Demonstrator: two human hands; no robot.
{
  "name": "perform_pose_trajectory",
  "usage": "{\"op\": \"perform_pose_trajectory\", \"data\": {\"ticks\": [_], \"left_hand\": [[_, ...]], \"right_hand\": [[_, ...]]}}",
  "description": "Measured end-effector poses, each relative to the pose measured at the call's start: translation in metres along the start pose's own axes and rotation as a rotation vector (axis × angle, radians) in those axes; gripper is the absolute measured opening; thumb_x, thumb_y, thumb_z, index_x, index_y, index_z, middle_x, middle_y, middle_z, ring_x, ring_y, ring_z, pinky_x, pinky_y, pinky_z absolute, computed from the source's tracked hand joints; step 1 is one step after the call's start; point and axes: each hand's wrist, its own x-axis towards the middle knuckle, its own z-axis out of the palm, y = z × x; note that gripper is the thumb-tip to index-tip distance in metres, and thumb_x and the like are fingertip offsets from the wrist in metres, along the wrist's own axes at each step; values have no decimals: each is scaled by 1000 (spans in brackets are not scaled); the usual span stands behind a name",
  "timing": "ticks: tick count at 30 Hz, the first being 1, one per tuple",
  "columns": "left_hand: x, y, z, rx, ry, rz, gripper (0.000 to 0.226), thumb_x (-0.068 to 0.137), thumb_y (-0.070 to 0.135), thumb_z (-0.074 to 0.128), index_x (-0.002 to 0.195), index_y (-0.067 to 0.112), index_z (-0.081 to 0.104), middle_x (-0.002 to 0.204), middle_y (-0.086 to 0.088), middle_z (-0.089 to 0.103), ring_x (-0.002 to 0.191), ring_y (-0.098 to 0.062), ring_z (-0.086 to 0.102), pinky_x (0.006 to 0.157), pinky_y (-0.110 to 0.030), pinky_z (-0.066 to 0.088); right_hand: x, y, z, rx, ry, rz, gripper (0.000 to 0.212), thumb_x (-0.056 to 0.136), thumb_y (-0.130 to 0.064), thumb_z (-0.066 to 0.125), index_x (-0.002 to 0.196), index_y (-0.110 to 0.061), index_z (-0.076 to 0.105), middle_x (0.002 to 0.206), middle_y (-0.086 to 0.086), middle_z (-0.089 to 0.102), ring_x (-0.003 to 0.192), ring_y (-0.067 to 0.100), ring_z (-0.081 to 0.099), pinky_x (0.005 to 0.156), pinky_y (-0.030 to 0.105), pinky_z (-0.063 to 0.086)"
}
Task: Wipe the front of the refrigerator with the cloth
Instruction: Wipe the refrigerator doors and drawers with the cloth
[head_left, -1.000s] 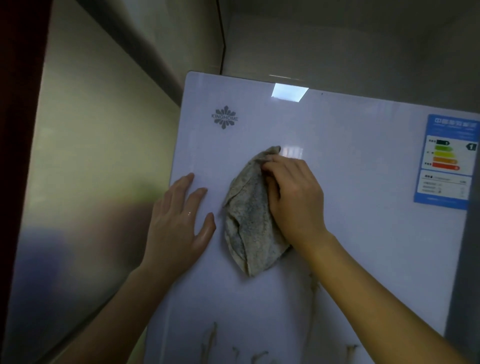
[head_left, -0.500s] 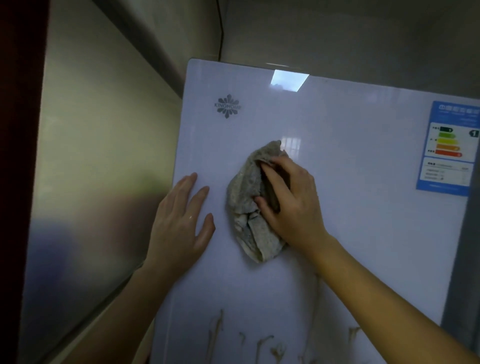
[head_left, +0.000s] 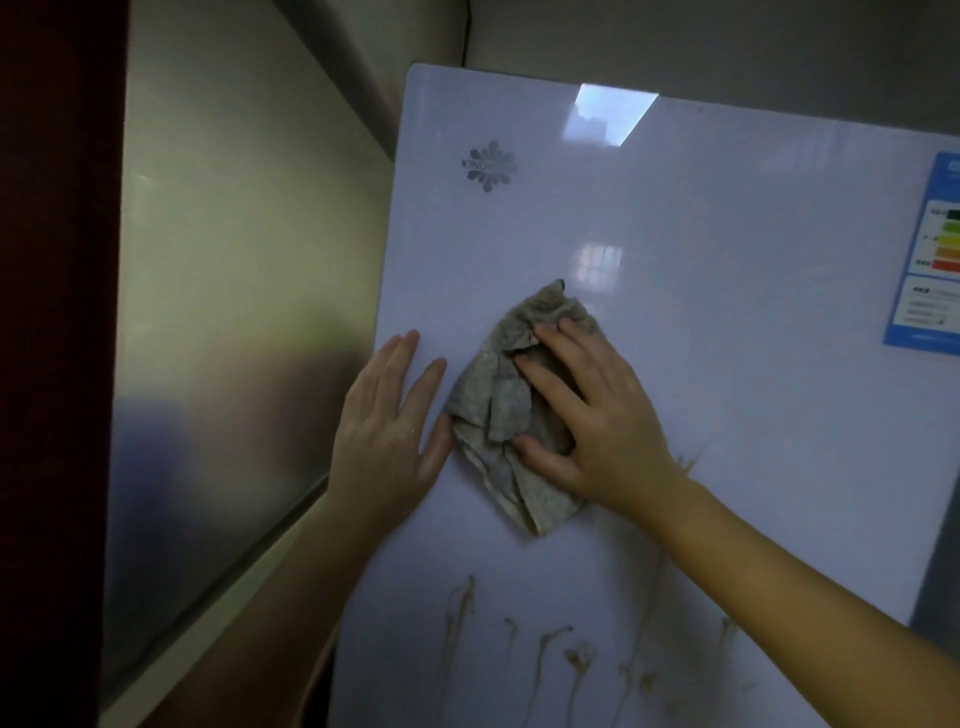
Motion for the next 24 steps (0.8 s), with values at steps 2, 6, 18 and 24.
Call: {"op": "perform_pose_trajectory", "data": {"ticks": [2, 6, 18, 24], "left_hand": [[-2, -2, 1, 11, -28, 12, 53, 100, 33, 50, 146, 8, 49, 160, -20, 37, 149, -36, 34, 123, -40, 23], [-6, -3, 4, 24, -15, 12, 52, 101, 33, 52, 148, 8, 49, 160, -20, 35, 150, -36, 32, 123, -47, 29], [-16, 2, 8, 63, -17, 30, 55, 100, 31, 54, 149, 7, 46, 161, -22, 32, 150, -39, 30, 126, -46, 18], [-15, 16, 9, 86, -34, 4, 56, 99, 35, 53, 148, 8, 46, 160, -23, 33, 150, -40, 31, 123, -50, 22]], "right_hand": [[-7, 1, 0, -10, -4, -52, 60, 92, -40, 73, 139, -6, 61, 156, 19, 46, 148, 37, 39, 120, 55, 36], [-4, 13, -8, -63, 42, -42, 53, 91, -30, 72, 137, -5, 63, 154, 20, 48, 146, 37, 43, 121, 49, 35], [-79, 6, -2, -13, -27, -141, 50, 85, -22, 74, 132, -6, 68, 149, 19, 53, 142, 36, 48, 120, 51, 37], [-74, 55, -39, -57, 102, 103, 51, 89, -24, 69, 136, -3, 64, 151, 23, 49, 143, 42, 45, 119, 53, 36]]}}
